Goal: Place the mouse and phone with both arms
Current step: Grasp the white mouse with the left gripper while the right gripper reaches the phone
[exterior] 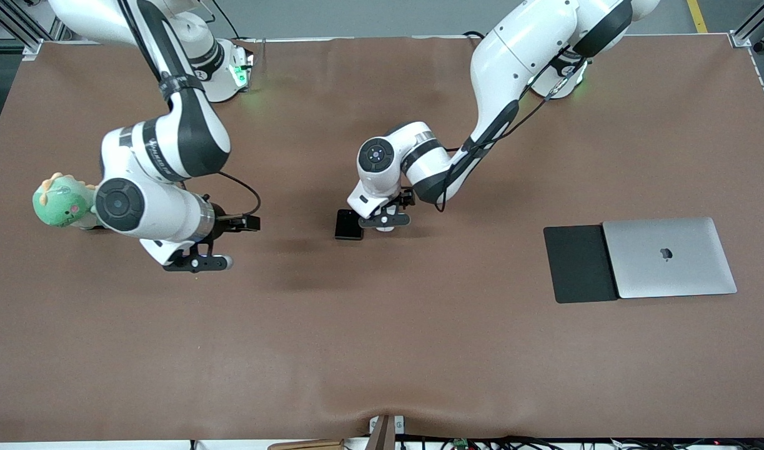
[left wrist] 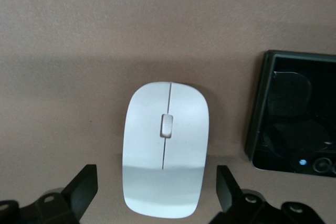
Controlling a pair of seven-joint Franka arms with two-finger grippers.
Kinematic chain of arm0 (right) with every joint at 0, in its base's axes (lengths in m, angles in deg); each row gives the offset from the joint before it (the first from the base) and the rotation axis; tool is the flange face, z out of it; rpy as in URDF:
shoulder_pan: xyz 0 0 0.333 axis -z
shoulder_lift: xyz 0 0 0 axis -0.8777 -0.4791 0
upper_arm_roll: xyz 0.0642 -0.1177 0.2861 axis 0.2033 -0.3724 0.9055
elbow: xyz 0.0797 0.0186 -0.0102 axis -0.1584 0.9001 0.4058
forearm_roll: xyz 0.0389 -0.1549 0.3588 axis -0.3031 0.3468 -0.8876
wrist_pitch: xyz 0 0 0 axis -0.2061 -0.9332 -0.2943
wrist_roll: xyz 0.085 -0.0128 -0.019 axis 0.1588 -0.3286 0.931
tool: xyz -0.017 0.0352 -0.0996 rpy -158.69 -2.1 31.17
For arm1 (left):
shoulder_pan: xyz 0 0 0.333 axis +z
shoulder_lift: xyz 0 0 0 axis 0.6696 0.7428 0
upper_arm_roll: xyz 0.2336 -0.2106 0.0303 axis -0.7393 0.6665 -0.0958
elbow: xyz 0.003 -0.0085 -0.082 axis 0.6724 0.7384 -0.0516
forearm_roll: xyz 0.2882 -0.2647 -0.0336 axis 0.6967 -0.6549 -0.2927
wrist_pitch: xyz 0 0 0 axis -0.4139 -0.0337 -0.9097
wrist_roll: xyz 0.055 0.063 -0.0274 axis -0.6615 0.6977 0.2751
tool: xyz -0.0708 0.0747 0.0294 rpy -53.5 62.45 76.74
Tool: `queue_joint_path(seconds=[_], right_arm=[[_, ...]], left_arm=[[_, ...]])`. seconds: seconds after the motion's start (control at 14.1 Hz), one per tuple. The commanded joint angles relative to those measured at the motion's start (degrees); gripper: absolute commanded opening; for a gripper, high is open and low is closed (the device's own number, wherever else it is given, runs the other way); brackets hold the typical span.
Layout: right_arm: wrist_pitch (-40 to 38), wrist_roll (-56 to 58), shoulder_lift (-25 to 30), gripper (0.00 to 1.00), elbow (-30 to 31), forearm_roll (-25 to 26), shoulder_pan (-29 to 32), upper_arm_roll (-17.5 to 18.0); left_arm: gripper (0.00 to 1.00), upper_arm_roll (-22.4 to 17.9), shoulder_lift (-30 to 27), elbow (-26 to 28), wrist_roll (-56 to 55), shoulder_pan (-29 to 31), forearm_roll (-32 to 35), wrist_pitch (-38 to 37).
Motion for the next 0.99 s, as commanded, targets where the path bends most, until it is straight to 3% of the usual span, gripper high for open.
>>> queue_joint_path(seconds=[0.0,0.35,0.64,0.92], right_arm=[[3.7,-1.7,-0.9,1.00,0.8,-2.5,-2.0,-0.3],[7.6,-1.7,-3.5,1.00,1.1,-3.8,-4.3,-0.3],[11.0,-1.8,-5.4,1.00,1.1,-3.8,-6.1,-0.3],[16.6,-7.3,-8.1,1.00,0.9,-3.8,-10.5,-0.3]], left_arm=[[0.91,-0.3,0.7,-0.4,-2.0,-0.5,1.6,1.0],[0.71,-0.3,0.9,-0.4,-2.0,-0.4,1.6,1.7],[0.48,-0.3,0.4,-0.4,-1.5,0.0,1.7,1.6],[0.46,-0.3,-2.2,-0.4,-1.4,1.4,1.7,0.3]])
